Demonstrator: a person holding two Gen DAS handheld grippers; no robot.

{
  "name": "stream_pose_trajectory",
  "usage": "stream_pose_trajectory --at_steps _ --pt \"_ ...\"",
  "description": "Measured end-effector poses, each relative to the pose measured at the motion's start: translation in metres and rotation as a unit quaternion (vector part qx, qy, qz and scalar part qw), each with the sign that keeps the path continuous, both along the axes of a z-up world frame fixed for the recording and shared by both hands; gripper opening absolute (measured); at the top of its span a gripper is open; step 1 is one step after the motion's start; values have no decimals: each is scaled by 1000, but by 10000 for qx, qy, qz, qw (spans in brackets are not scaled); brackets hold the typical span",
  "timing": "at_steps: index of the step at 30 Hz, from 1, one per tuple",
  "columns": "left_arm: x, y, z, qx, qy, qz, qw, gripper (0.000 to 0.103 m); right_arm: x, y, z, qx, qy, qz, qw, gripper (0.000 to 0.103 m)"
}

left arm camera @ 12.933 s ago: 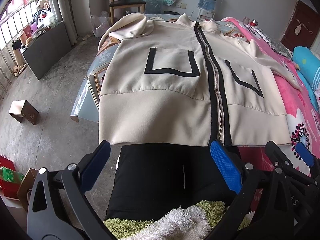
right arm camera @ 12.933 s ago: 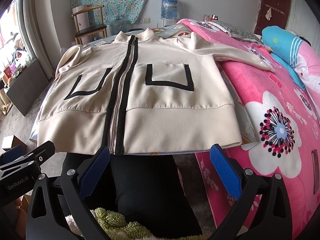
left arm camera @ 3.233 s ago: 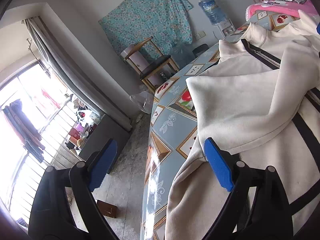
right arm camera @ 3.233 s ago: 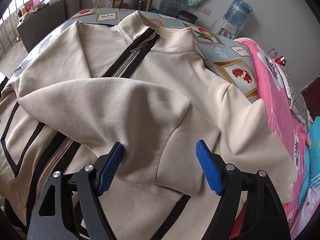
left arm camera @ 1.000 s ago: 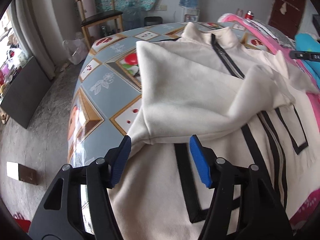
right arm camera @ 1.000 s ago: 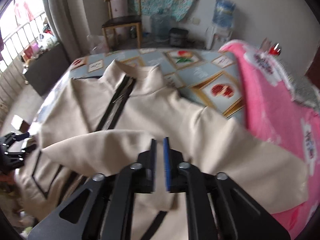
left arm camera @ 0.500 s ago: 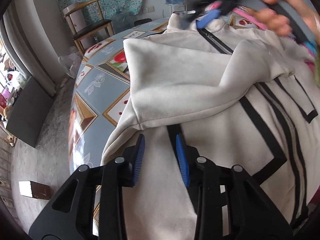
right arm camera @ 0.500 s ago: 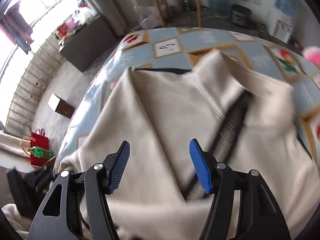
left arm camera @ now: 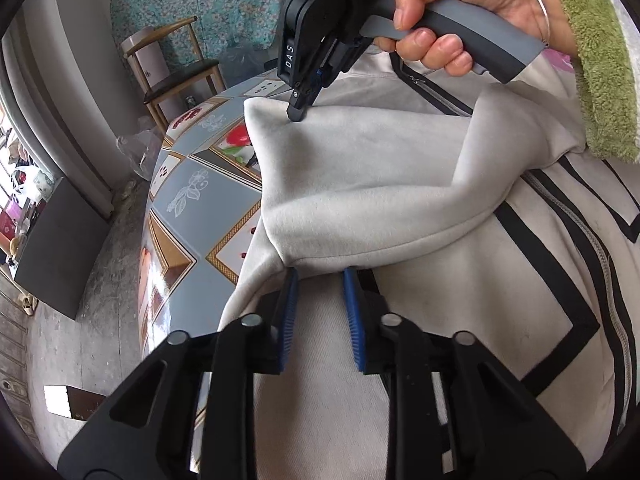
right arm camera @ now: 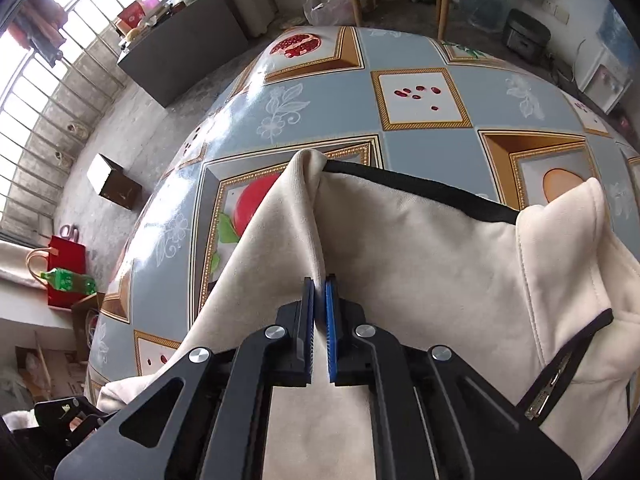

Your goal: Fold large clothes

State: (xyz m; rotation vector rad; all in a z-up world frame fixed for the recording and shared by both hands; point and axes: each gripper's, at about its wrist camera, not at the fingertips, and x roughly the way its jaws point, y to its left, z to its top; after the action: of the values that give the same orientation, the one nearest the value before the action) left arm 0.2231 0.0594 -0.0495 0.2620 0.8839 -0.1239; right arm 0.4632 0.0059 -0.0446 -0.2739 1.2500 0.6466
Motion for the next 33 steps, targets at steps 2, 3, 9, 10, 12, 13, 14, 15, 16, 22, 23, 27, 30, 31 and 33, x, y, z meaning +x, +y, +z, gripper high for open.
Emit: stream_pose_trajectory --at_steps 2,3,9,10,12,13,14,15,16,22,23,27,30,31,33 --pt "1 4 1 22 -86 138 9999 0 -3 6 12 110 -130 70 9998 3" --pt "0 9 4 -152 -161 163 9996 0 -5 10 22 226 -201 99 9995 3" --pt "-14 50 29 -879 -759 564 9916 0 -2 42 58 478 -496 347 9970 3" --pt "-12 58 28 -1014 -697 648 9903 0 -1 50 57 439 -511 394 9969 3" --pt "-7 71 22 -1142 -542 834 9885 0 1 71 47 238 -597 543 9965 3" --pt "-5 77 19 -1196 -464 921 9874 0 2 82 38 109 -641 611 9960 3" --pt "-4 83 16 -1273 -398 973 9863 0 2 88 31 25 -655 638 9958 3" --pt "-5 86 16 -1363 -354 1000 9850 0 2 95 22 -63 -647 657 9957 3" --pt "-5 89 16 -1475 -309 1012 9834 0 2 99 16 -119 -653 668 9956 3" --pt "-10 86 25 -1860 -223 671 9800 0 7 94 12 -155 -390 467 9980 6" --pt "-7 82 26 -1857 -137 632 9805 0 7 89 19 -121 -375 419 9983 15" --pt "5 70 20 -1695 204 667 9831 2 -11 43 75 -77 -823 313 9961 57" --pt "5 67 27 -1787 230 659 9814 3 -41 -31 126 119 -1098 21 9939 58" --pt "3 66 30 -1784 215 659 9815 7 -47 -54 136 171 -1122 -138 9934 60" --pt "-1 64 37 -1782 184 664 9816 18 -66 -118 151 322 -1114 -673 9910 70"
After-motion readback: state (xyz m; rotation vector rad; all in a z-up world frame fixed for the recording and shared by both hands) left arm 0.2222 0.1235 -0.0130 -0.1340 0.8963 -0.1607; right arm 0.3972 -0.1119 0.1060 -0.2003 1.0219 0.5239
